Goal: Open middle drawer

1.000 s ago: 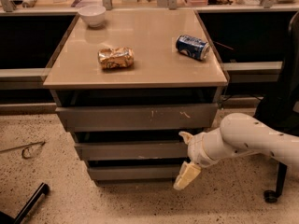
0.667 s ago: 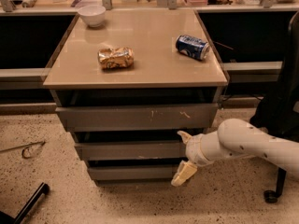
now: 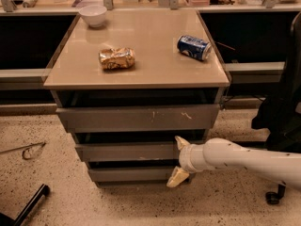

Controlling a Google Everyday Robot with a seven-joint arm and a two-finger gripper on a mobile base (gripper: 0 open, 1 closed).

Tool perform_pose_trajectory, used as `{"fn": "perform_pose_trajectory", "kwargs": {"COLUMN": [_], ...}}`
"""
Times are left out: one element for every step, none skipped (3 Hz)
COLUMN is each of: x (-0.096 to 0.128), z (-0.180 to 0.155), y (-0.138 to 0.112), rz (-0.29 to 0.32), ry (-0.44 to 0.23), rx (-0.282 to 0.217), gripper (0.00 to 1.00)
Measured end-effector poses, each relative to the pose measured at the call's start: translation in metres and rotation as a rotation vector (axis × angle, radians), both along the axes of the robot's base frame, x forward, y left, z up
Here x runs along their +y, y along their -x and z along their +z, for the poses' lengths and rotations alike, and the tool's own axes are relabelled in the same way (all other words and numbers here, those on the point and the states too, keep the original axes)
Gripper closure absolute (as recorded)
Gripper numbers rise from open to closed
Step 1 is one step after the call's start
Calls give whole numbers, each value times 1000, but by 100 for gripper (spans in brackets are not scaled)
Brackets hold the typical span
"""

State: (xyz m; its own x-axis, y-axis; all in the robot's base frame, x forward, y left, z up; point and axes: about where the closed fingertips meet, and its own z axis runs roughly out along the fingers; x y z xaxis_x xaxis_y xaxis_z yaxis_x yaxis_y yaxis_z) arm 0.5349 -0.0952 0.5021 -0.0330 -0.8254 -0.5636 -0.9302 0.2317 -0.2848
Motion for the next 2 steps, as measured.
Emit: {"fn": "perform_pose_trajectory", "kwargs": {"x": [-2, -2], "z": [-15, -15], "y": [-32, -32], "rz": [-50, -50], "ry": [-38, -38], "rx": [-53, -53], "gripper": [0, 0]}}
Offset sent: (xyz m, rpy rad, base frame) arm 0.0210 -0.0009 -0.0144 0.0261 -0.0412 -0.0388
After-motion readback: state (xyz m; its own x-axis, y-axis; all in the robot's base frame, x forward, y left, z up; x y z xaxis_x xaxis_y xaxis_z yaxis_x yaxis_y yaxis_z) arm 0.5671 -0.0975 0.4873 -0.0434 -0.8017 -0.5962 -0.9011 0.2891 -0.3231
